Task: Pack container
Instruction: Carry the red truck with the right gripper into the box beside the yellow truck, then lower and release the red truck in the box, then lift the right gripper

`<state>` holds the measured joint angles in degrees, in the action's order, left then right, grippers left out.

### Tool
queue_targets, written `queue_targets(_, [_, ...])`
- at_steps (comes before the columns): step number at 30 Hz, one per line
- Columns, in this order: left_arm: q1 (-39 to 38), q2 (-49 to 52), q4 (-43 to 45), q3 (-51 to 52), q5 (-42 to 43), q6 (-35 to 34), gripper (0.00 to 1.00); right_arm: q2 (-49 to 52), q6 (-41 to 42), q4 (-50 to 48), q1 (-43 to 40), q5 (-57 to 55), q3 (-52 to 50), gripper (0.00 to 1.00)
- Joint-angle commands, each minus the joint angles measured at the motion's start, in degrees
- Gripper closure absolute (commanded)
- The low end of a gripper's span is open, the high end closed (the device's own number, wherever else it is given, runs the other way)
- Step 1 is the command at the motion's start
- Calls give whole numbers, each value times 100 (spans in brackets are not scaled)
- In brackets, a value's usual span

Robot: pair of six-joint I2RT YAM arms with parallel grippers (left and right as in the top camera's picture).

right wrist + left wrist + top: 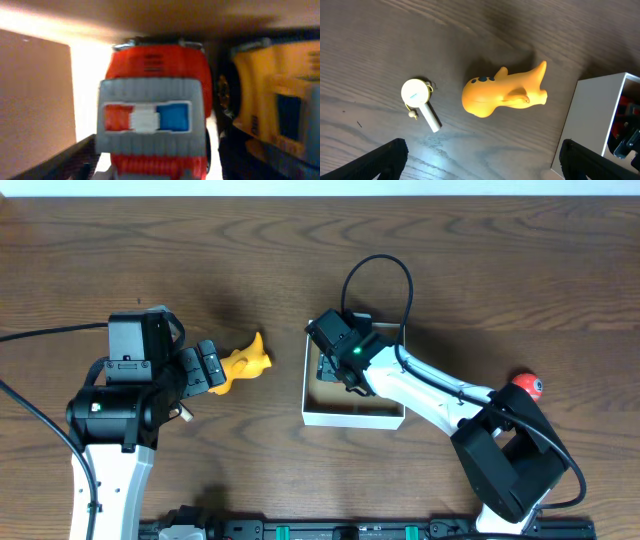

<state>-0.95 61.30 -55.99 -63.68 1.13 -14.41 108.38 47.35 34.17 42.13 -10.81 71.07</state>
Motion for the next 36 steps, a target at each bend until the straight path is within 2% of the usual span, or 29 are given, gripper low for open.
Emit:
queue_targets(1, [13, 11, -7, -105, -24, -28, 2, 26, -258, 26, -70, -144, 245, 19])
queue_targets(10, [13, 11, -9, -105, -26, -28, 2, 13, -678, 201, -50, -223, 654, 25])
queue_targets(19, [13, 11, -7, -105, -26, -28, 2, -127, -949, 671, -42, -697, 1237, 25])
queue_targets(21, [13, 11, -7, -105, -26, -28, 2, -144, -1099, 682, -15, -664, 1351, 32])
queue_targets(24, [13, 11, -7, -105, -26, -28, 2, -157, -1357, 675, 63, -402, 1460, 73])
queue_targets(25, [13, 11, -7, -105, -26, -28, 2, -157, -1381, 675, 109, -361, 1480, 79])
queue_targets(27, [13, 11, -7, -105, -26, -28, 2, -157, -1384, 678, 177, -271, 1482, 85])
queue_targets(32, [13, 11, -7, -105, -26, -28, 2, -153, -1379, 721, 323, -197, 1453, 92])
queue_targets(36, [13, 11, -7, -105, -26, -28, 2, -111, -1377, 717, 374, -197, 1429, 93])
